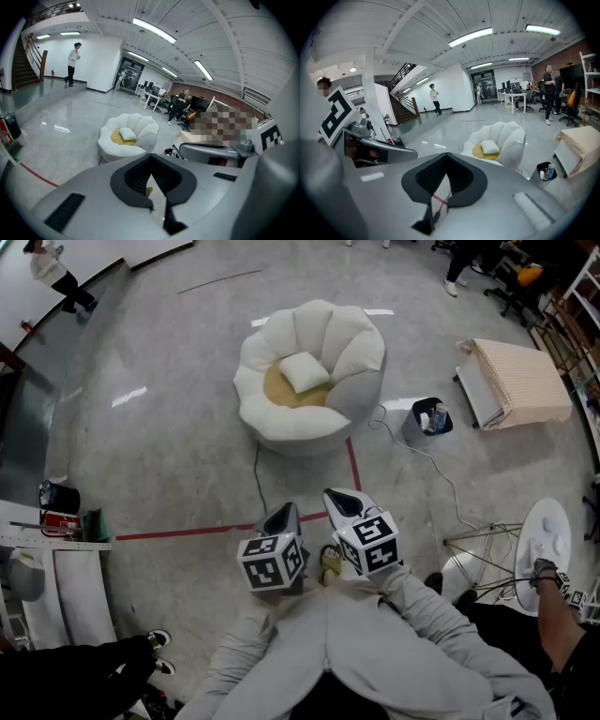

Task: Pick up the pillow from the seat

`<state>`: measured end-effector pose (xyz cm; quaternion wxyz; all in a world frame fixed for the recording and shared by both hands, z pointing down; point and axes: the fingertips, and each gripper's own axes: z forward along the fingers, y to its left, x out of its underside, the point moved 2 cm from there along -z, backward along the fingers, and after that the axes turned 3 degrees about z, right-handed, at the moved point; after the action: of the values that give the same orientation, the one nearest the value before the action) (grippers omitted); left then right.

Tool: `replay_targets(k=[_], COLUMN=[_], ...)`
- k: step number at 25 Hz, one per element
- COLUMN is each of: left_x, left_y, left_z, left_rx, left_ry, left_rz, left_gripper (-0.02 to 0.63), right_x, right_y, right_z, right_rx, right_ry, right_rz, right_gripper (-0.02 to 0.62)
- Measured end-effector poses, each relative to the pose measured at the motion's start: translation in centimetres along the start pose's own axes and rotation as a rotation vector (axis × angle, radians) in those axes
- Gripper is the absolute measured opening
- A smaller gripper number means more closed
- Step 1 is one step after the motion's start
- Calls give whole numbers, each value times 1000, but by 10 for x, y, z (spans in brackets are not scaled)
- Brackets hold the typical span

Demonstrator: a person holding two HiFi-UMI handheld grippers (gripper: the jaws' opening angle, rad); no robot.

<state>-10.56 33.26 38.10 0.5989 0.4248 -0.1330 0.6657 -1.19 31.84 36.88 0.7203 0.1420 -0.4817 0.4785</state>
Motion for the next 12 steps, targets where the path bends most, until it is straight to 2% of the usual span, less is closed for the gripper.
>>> replay_targets(k=[4, 12], left_x=[8, 27], left_y=[-1, -11], left_z=[-18, -41], left_rx=[7, 35], left_ry=[-13, -5], left_rz=[-4, 58], left_gripper=[6, 6], right_x=[7, 27], right_y=[14, 34], right_z=[-14, -42], right_rx=[27, 60], right_ry=[-20, -29], right_rz=[12, 49], right_gripper=[0, -2])
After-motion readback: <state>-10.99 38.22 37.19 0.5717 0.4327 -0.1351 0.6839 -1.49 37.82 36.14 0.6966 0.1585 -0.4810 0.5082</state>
